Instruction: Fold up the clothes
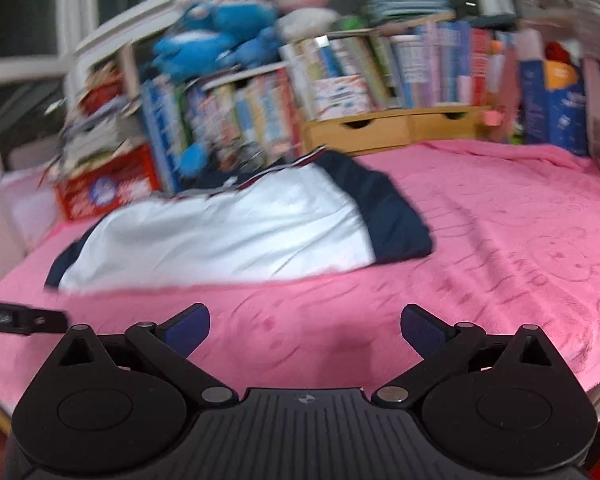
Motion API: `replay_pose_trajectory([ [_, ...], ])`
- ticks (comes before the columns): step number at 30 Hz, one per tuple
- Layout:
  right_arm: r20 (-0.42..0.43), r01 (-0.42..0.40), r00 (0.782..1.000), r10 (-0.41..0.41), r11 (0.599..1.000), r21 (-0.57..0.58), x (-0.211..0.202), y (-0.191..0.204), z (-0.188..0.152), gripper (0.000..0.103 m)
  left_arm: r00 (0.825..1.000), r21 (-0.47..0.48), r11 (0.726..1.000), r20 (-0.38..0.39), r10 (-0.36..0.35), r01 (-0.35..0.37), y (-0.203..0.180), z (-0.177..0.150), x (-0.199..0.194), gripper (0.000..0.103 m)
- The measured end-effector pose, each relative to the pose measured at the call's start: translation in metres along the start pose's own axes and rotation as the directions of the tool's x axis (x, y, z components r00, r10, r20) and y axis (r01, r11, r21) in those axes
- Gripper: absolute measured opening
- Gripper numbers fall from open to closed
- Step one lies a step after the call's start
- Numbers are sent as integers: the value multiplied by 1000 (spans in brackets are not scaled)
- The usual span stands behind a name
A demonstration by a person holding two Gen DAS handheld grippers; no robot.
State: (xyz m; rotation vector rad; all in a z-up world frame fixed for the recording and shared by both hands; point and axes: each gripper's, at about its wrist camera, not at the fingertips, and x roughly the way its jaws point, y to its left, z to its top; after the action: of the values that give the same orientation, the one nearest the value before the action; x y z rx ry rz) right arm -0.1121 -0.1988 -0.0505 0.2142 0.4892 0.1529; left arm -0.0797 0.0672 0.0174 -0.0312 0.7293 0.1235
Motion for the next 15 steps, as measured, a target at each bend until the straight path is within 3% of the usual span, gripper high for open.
replay_pose_trajectory([
  [7, -9, -29, 999, 32, 967, 254, 35, -48, 18, 103, 999, 22, 1000, 29, -22, 22, -17, 28, 32, 103],
  [15, 7, -15, 1000, 14, 951, 310, 76, -56, 33, 103, 997, 61, 997, 47, -54, 51, -57, 48, 81, 103],
])
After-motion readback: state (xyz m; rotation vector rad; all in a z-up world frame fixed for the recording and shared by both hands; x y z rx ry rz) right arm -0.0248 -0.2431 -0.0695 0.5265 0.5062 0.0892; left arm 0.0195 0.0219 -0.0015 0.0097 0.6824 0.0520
